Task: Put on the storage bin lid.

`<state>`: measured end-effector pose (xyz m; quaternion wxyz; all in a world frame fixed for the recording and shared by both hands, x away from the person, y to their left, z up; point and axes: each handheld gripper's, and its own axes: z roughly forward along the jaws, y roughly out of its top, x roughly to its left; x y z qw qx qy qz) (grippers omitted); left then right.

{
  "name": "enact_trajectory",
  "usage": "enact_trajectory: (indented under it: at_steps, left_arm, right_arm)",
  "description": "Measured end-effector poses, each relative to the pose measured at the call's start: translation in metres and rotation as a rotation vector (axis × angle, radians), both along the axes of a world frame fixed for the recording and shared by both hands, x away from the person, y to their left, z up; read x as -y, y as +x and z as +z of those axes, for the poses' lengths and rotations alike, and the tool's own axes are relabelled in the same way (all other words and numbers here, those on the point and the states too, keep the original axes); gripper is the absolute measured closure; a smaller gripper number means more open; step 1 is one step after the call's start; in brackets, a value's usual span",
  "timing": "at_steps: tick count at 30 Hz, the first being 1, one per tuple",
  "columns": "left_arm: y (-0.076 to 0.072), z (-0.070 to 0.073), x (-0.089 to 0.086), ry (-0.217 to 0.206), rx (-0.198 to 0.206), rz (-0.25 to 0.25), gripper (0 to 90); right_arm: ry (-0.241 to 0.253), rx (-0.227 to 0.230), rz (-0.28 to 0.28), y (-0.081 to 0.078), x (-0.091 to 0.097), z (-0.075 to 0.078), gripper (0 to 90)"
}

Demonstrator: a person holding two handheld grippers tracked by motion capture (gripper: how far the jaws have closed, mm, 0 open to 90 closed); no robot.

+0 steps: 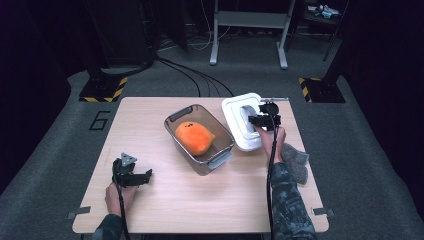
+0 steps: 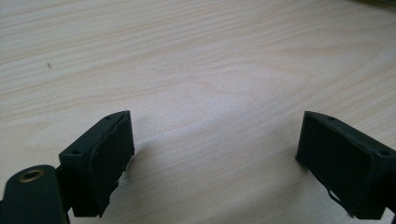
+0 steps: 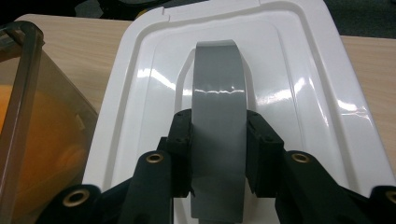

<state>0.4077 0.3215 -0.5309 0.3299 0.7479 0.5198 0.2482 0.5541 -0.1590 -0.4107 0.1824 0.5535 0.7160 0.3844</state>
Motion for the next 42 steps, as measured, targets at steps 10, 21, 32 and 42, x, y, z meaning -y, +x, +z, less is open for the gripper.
enact_trajectory:
  at_steps: [10, 21, 32, 42]
  left_arm:
    - [0.0, 0.0, 0.0, -0.001, -0.001, 0.0, 10.6]
    - [0.0, 0.0, 0.0, -0.004, -0.004, 0.001, 10.6]
    - [0.001, 0.0, -0.001, -0.012, -0.005, 0.002, 10.6]
    - [0.001, 0.0, -0.001, -0.013, -0.006, 0.002, 10.6]
  right_arm:
    - [-0.009, -0.003, 0.022, -0.004, 0.008, 0.019, 66.8]
    - [-0.018, 0.016, 0.042, -0.01, 0.015, 0.046, 66.8]
    - [-0.053, 0.025, 0.078, -0.018, 0.008, 0.07, 66.7]
    - [-0.061, 0.048, 0.129, -0.029, -0.014, 0.097, 66.8]
